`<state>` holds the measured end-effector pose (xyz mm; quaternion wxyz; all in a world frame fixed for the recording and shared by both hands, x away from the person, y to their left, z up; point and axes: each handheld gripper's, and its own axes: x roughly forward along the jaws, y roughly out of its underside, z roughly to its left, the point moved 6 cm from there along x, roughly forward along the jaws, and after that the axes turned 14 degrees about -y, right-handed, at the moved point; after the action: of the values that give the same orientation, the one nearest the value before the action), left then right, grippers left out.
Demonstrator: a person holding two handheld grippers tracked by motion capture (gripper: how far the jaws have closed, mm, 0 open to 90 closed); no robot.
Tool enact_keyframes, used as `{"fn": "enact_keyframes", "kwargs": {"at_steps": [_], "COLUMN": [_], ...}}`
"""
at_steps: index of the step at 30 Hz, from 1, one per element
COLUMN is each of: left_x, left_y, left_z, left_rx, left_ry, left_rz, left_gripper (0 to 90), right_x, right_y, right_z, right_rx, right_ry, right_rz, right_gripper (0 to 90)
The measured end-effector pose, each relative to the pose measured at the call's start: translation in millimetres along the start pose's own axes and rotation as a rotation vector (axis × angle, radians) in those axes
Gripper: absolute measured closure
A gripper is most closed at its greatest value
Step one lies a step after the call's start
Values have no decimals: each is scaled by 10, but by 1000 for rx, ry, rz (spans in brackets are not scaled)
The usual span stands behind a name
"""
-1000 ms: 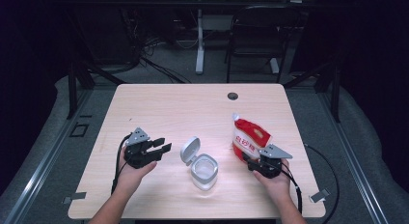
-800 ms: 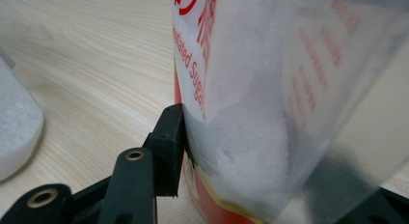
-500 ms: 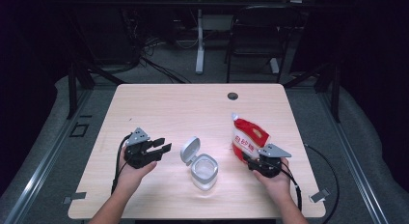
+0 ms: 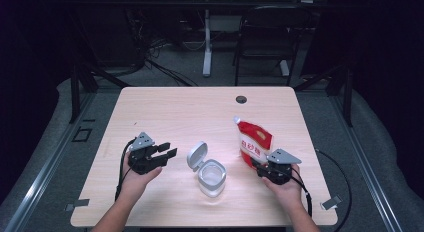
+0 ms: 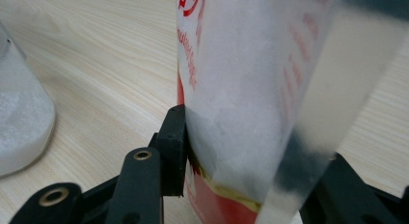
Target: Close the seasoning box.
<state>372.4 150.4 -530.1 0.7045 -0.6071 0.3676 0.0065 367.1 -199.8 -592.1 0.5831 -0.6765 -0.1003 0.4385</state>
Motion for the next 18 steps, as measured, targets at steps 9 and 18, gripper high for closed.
{"fn": "enact_keyframes", "kwargs": {"at_steps": [9, 18], "left_x": [4, 1], "left_y": [2, 3], "left_z": [0, 5], "left_rx": [1, 1], "left_ry": [0, -1], "left_rz": [2, 4], "left_gripper": [608, 608], "right_x": [-25, -36], "right_y": [-23, -39], "right_z": [33, 44], "right_rx": [-28, -8], "right_ry": [8, -4], "right_rz": [21, 1], "right_gripper": [580, 585]}}
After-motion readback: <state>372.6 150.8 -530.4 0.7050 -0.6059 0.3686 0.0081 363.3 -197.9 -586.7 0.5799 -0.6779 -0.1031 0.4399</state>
